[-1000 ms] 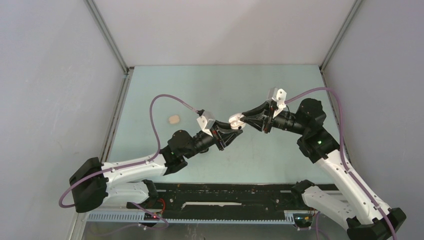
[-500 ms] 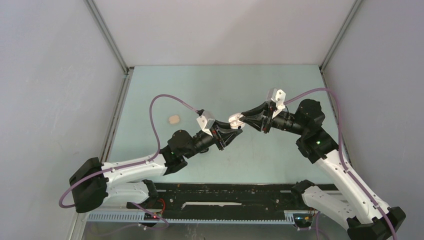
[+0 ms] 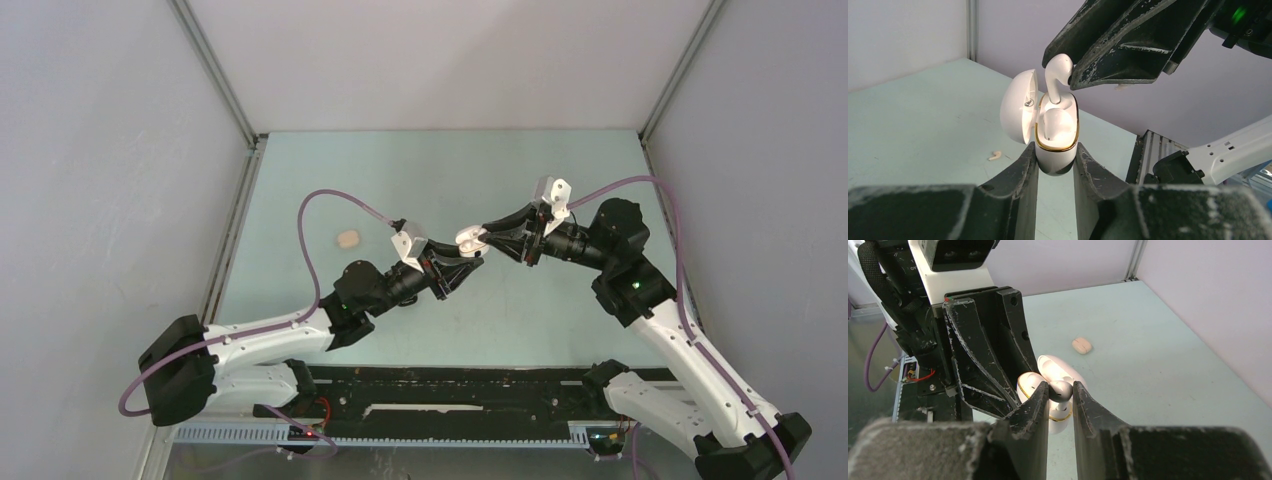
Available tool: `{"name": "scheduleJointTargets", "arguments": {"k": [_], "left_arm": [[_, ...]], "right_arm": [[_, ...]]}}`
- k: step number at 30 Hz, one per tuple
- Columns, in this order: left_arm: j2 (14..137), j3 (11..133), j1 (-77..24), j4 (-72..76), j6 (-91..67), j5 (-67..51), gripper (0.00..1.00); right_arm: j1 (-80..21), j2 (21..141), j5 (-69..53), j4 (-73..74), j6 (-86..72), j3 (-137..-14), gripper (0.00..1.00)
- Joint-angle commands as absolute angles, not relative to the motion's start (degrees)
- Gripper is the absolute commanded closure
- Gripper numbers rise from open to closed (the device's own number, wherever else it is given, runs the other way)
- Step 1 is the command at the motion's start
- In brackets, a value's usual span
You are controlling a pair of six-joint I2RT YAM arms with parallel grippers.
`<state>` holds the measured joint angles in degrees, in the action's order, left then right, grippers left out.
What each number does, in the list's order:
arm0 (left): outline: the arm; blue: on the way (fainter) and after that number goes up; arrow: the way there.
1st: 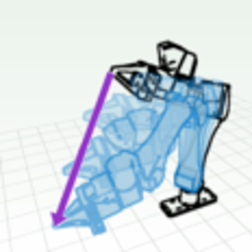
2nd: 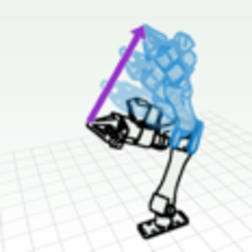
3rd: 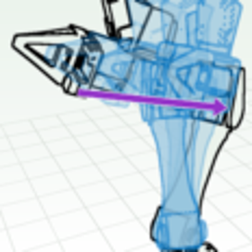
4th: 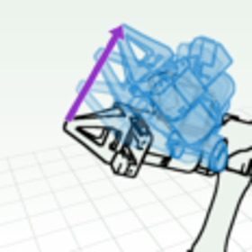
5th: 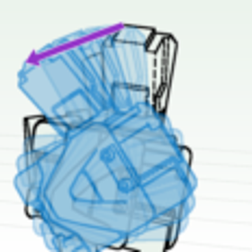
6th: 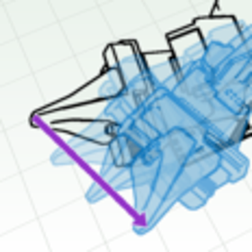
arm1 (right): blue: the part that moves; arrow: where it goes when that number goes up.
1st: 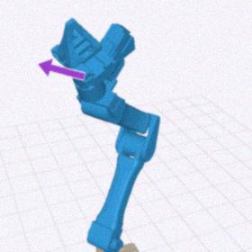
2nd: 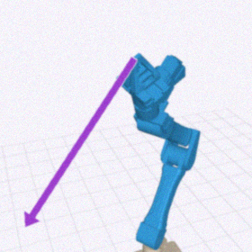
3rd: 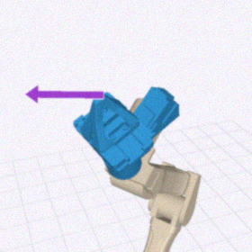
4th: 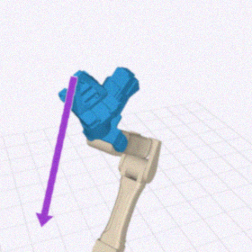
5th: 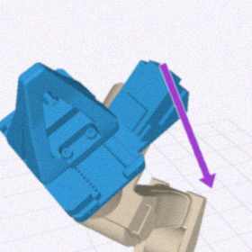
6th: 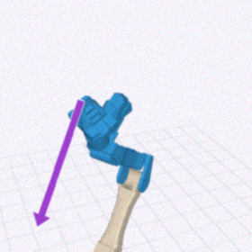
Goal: Insert the wireless bluetooth earbuds into the charging case
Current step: Insert the right earbud into the right side groove of the charging case.
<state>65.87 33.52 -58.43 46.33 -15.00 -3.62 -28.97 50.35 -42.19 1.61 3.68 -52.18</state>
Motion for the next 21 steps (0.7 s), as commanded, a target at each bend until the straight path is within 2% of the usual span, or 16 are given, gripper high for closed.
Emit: {"name": "scheduleJointTargets", "arguments": {"k": [1, 10, 14, 21], "left_arm": [[64.94, 33.49, -57.66, 51.59, -15.18, -1.93, 1.0], [65.05, 33.31, -57.4, 51.84, -15.27, -1.86, 1.0], [65.05, 33.24, -57.3, 51.86, -15.29, -1.85, 1.0], [65.01, 33.14, -57.13, 51.86, -15.29, -2.02, 1.0]], "right_arm": [[-29.65, 50.27, -42.89, 1.3, 3.26, -51.5, 0.83], [-29.72, 50.08, -42.98, 1.83, 2.81, -51.5, 0.82], [-29.92, 49.93, -42.98, 2.08, 2.79, -51.5, 0.71], [-30.11, 50.01, -43.15, 2.44, 2.81, -51.5, 0.71]]}}
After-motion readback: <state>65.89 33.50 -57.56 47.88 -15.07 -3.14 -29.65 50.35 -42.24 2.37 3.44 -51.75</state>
